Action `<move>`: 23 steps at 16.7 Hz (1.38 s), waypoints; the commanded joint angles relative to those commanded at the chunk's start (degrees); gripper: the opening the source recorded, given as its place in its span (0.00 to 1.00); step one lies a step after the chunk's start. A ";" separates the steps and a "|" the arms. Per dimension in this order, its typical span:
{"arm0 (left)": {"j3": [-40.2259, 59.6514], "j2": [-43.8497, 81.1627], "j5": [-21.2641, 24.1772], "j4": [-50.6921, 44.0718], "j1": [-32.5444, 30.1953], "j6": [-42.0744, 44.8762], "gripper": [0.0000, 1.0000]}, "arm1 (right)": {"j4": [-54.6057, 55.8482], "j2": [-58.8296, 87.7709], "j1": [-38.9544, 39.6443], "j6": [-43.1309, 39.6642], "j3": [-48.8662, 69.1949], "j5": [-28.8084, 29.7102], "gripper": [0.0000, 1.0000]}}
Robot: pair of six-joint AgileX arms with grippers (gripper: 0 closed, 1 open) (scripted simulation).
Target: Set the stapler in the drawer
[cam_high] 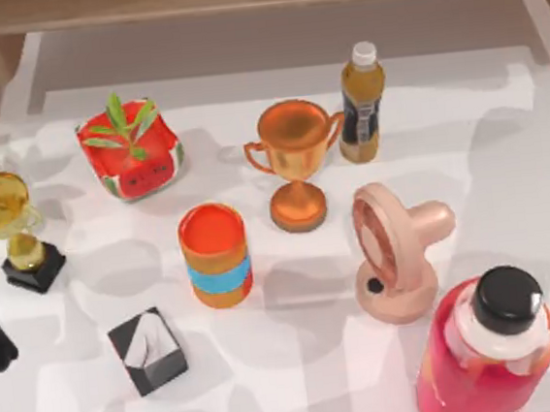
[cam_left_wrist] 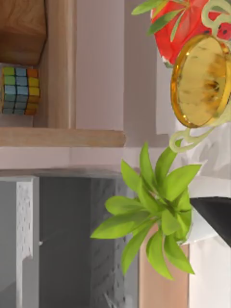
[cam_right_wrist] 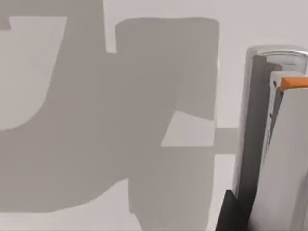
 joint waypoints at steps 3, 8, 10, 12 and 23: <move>0.00 0.00 0.00 0.00 0.00 0.00 1.00 | -0.93 0.99 -0.08 -0.92 0.67 0.22 0.00; 0.00 0.00 0.00 0.00 0.00 0.00 1.00 | -0.62 0.40 -0.18 -0.30 1.02 -0.06 0.00; 0.00 0.00 0.00 0.00 0.00 0.00 1.00 | -0.63 -2.58 -0.33 1.34 2.45 -0.45 0.00; 0.00 0.00 0.00 0.00 0.00 0.00 1.00 | -1.08 -7.38 -0.30 3.71 4.14 -0.33 0.00; 0.00 0.00 0.00 0.00 0.00 0.00 1.00 | 1.65 -5.71 0.50 1.60 1.43 3.76 0.00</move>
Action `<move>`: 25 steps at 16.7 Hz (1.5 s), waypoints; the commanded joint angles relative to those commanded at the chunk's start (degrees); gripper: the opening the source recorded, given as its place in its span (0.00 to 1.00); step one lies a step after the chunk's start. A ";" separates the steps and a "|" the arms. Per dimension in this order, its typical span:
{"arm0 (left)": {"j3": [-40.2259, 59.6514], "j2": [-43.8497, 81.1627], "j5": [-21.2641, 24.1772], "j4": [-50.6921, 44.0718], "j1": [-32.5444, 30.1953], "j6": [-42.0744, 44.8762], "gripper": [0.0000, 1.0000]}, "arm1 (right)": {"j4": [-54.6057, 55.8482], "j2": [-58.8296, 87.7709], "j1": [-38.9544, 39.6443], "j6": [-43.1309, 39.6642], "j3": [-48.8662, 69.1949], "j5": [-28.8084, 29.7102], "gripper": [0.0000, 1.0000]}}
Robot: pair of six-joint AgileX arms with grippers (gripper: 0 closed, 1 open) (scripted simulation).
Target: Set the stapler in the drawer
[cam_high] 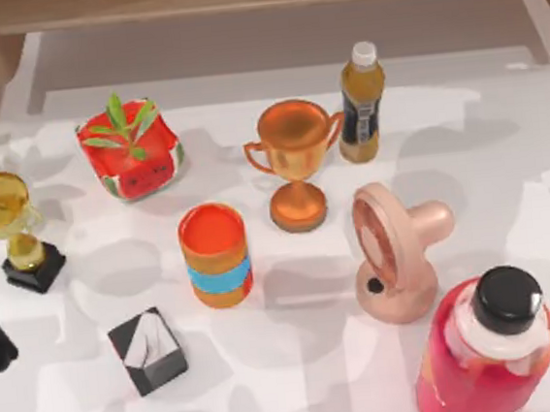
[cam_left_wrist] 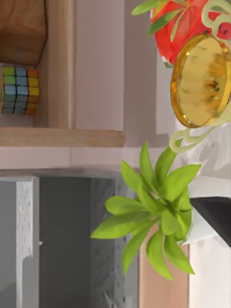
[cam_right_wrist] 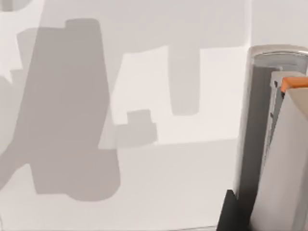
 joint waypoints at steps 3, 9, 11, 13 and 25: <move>0.00 0.00 0.00 0.00 0.00 0.00 1.00 | 0.36 5.40 -0.26 -2.18 -3.26 -2.88 0.00; 0.00 0.00 0.00 0.00 0.00 0.00 1.00 | 0.13 6.22 -0.54 -2.49 -3.95 -3.55 0.08; 0.00 0.00 0.00 0.00 0.00 0.00 1.00 | 0.13 6.22 -0.54 -2.49 -3.95 -3.55 0.23; 0.00 0.00 0.00 0.00 0.00 0.00 1.00 | 0.13 6.22 -0.54 -2.49 -3.95 -3.55 0.38; 0.00 0.00 0.00 0.00 0.00 0.00 1.00 | 0.13 6.22 -0.54 -2.49 -3.95 -3.55 1.00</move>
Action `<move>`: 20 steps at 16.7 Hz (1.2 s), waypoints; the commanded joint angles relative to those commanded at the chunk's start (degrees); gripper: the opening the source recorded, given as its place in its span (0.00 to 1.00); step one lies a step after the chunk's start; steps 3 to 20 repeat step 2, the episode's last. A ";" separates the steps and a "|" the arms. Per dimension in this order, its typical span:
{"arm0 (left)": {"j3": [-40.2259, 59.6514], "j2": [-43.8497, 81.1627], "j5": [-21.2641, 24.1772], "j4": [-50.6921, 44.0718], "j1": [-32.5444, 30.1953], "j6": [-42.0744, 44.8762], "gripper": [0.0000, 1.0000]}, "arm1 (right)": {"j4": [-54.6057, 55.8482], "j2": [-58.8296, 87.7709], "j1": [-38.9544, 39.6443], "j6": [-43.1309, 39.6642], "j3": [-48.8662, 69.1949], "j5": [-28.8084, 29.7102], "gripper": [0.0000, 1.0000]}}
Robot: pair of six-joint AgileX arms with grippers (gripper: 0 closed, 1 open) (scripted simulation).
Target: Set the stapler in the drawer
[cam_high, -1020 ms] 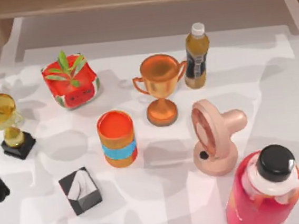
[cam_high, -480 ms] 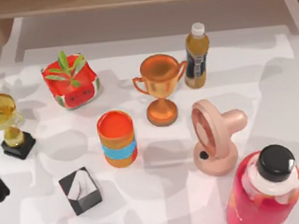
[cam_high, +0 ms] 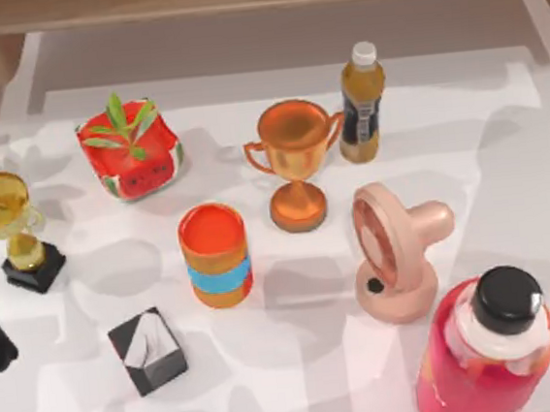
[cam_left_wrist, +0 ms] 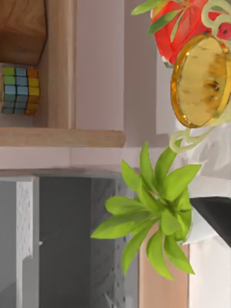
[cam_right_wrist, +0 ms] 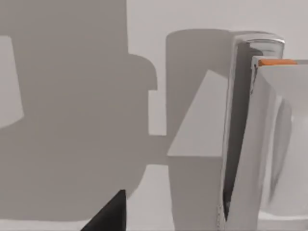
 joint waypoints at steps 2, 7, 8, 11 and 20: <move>0.00 0.00 0.00 0.00 0.00 0.00 1.00 | 0.00 0.00 0.00 0.00 0.00 0.00 1.00; 0.00 0.00 0.00 0.00 0.00 0.00 1.00 | 0.00 0.00 0.00 0.00 0.00 0.00 1.00; 0.00 0.00 0.00 0.00 0.00 0.00 1.00 | 0.00 0.00 0.00 0.00 0.00 0.00 1.00; 0.00 0.00 0.00 0.00 0.00 0.00 1.00 | 0.00 0.00 0.00 0.00 0.00 0.00 1.00; 0.00 0.00 0.00 0.00 0.00 0.00 1.00 | 0.00 0.00 0.00 0.00 0.00 0.00 1.00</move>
